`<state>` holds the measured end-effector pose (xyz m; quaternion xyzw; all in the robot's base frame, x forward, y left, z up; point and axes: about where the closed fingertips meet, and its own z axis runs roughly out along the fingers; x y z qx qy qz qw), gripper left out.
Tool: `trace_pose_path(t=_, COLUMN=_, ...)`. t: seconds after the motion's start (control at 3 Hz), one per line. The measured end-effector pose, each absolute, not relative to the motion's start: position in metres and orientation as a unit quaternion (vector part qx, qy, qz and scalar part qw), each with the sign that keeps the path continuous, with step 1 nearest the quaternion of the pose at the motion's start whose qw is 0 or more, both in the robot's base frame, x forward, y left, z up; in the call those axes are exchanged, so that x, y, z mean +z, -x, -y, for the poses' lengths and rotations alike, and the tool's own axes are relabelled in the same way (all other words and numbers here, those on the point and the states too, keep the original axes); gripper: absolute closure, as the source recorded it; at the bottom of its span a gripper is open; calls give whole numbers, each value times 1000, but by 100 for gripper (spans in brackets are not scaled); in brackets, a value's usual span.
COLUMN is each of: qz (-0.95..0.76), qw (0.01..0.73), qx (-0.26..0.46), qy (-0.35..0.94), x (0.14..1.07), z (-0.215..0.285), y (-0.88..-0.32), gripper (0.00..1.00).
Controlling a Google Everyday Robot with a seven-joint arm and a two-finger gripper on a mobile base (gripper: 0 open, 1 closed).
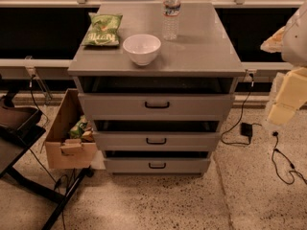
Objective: Open middle drawer
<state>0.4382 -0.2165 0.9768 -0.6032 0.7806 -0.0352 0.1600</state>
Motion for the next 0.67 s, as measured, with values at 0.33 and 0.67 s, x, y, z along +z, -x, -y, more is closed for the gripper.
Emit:
trace_pose_path(t=0.33, qz=-781, qw=160, qx=-35, qy=603, x=977, z=216, y=-438, gripper=0)
trace_pose_path(t=0.67, qz=-779, qw=159, qx=-40, qy=605, x=965, z=213, y=-439, gripper=0)
